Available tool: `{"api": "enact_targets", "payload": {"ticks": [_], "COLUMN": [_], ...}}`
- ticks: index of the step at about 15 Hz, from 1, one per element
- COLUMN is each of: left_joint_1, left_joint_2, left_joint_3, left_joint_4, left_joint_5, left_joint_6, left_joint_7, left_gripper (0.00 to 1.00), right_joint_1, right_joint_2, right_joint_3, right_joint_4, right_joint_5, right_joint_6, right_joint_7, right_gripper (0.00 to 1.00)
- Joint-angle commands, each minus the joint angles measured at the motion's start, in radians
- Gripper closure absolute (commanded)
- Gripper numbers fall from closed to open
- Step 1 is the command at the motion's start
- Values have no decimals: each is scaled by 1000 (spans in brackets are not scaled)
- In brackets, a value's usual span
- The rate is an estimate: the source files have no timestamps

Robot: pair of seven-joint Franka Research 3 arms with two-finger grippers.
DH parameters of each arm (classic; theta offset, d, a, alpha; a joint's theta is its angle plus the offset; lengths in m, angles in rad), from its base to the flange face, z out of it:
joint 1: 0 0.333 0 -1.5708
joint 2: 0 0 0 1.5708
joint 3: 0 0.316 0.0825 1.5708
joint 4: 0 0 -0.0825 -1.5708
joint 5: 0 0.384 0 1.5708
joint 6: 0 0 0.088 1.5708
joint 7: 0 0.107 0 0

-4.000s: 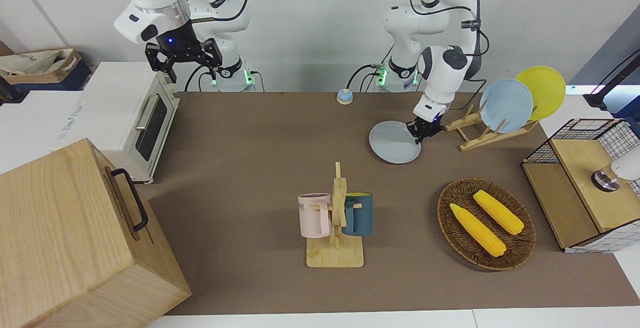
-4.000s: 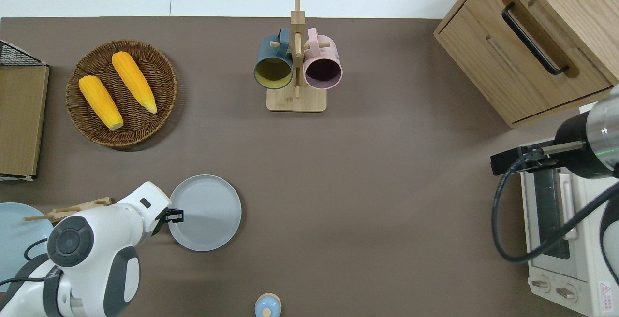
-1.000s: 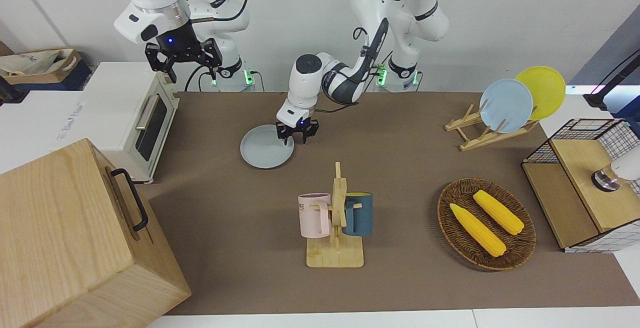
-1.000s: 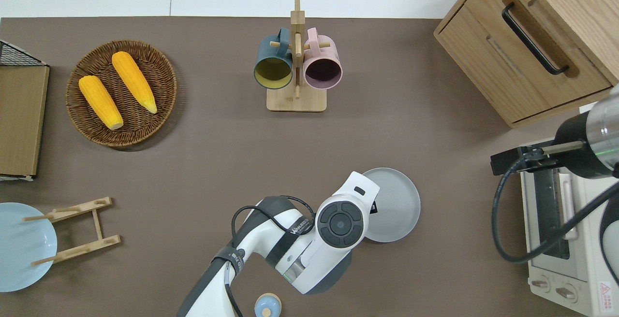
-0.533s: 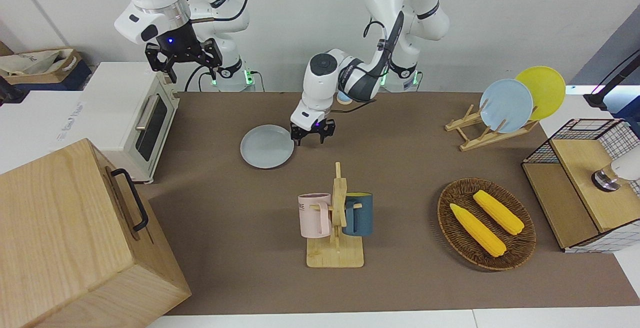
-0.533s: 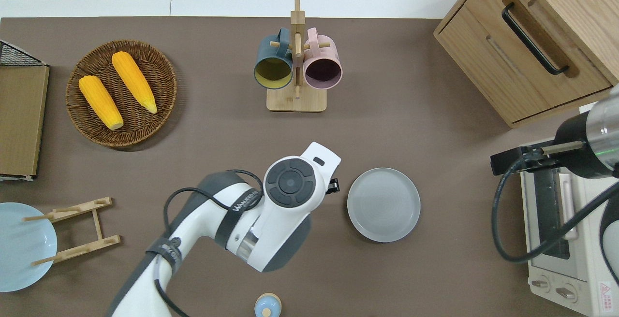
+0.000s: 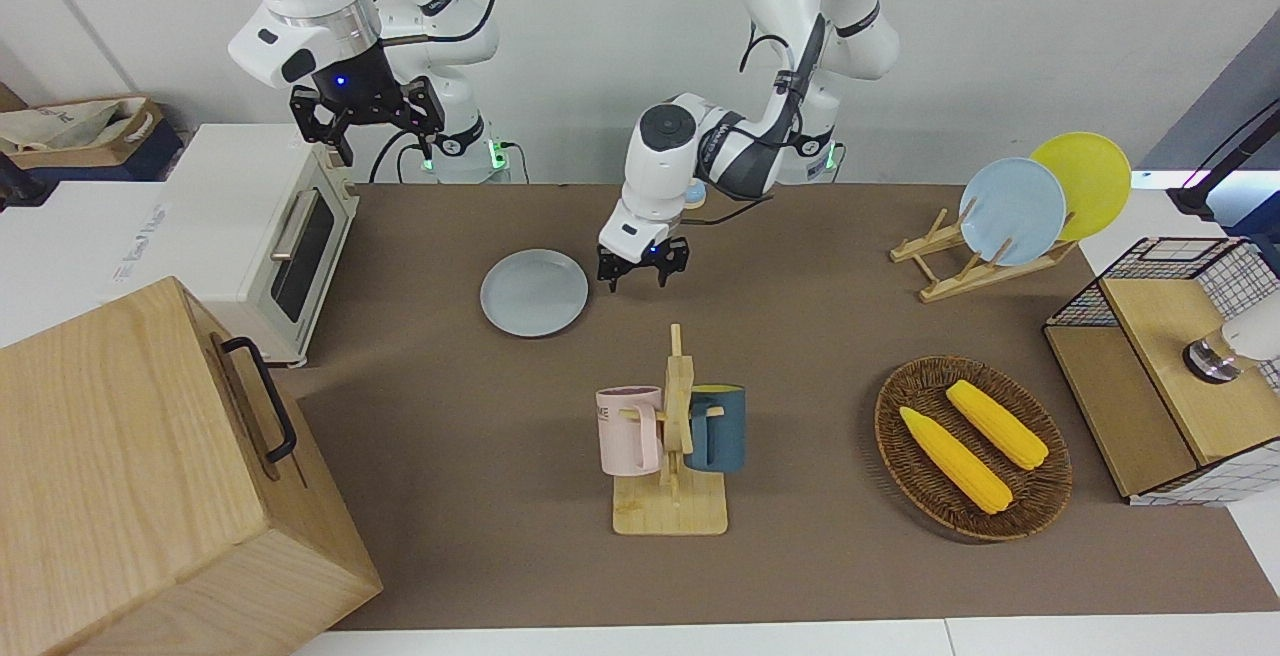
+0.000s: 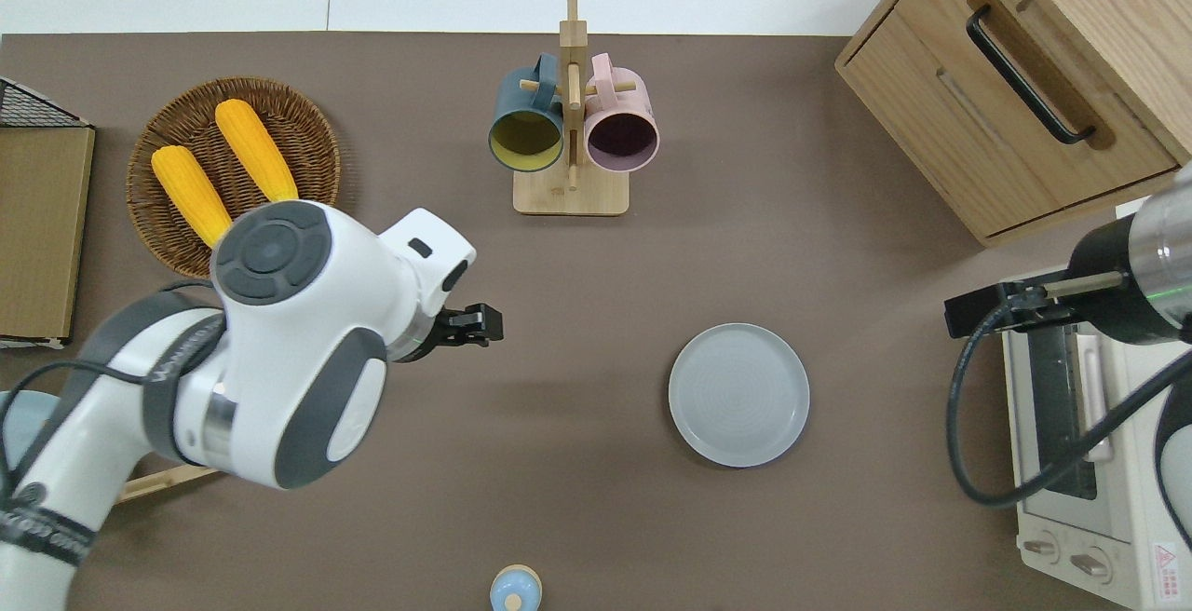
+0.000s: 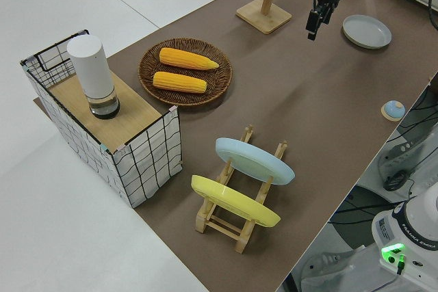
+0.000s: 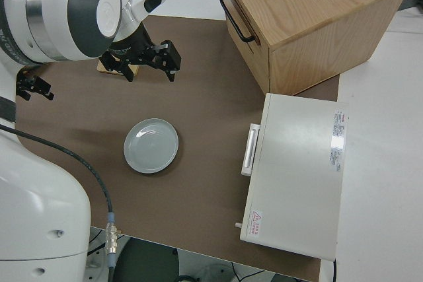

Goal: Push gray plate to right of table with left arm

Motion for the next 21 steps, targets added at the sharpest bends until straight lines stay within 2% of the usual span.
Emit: {"api": "enact_targets", "payload": {"ticks": [1,4,8,11,15,21], "left_joint_1": [115,201,267,304,307,309], "left_joint_2": [-58,-107,-110,-106,-107,-106], "left_joint_3": [-4,-4,-4,1,45,55], "left_joint_4": [42,71,178,247,292,306], "left_joint_5": [-12,8,81,103,106,103], "left_joint_6": [-127,-170,-282,-311,-337,-348], "left_joint_7": [146,230,334,396,498,517], "left_gripper": [15,11,9,9,9,9], "right_joint_1": [-11,-11,-11,-11,-11,-11], "right_joint_2": [-8,-8,-8,-8,-8,-8], "right_joint_3": [6,6,6,6,6,6], "right_joint_4": [1,1,-1,-1,-1,-1], "right_joint_5": [8,8,8,10,8,8], "right_joint_6": [-12,-12,-12,-12,-12,-12], "right_joint_7": [-3,-3,-3,-3,-3,-1], "right_gripper": [17,17,17,17,17,17]}}
